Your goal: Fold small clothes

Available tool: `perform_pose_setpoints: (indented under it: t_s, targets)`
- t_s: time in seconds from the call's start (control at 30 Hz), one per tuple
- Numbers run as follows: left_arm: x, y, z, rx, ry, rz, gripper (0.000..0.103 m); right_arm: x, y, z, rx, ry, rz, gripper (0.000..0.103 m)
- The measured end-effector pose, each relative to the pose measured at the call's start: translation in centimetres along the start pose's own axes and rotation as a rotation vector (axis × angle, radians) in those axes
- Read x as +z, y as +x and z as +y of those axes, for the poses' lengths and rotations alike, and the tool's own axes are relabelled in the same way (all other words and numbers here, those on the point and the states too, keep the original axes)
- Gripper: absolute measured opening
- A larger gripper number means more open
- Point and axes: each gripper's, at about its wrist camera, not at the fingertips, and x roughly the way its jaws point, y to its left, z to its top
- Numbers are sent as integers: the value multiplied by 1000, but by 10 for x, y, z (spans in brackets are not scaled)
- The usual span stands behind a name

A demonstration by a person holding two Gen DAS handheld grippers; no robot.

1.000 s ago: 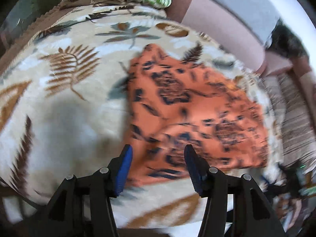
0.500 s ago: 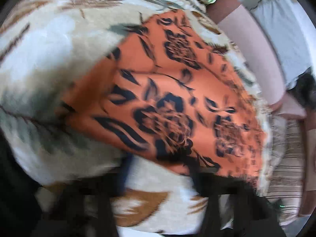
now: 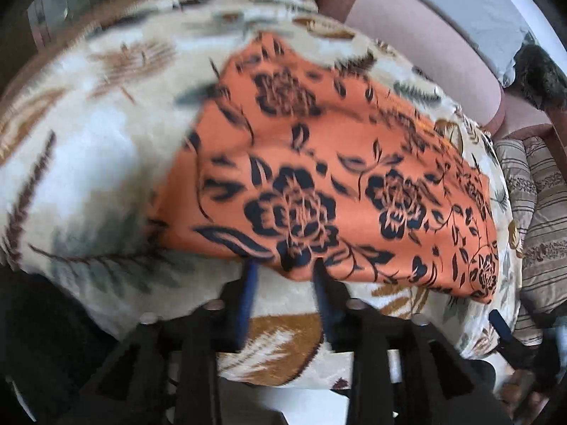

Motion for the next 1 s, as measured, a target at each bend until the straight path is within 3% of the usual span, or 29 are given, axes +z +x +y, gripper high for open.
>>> perform_pose_setpoints:
  t_s: [0.1,0.23,0.3,0.33,0.43,0.53,0.7,0.83,1.0]
  targets:
    - [6,-9,-5,25,9,-47,48,5,34,41,193,-53,66,87]
    - [18,-9,-2,90,21,-64,48,3,97,49,313,1,222,87]
    - [23,-5,3,103,14,-62,48,-7,128,31,167,18,293,86]
    - [23,-3,5,111,11,-62,48,-12,132,23,161,14,308,82]
    - [18,-8,12,139,23,-72,48,-10,110,22,164,13,267,81]
    - [22,-5,6,141,39,-68,49,2,63,12,149,-14,133,82]
    - [28,-2,-8,145,69,-82,50,10,13,-65,117,271,31,82]
    - [35,4,-30,141,105,-96,52,14,-15,-118,89,444,-100,82]
    - [41,19,-75,105,198,-130,56,33,-11,-138,137,539,-143,82]
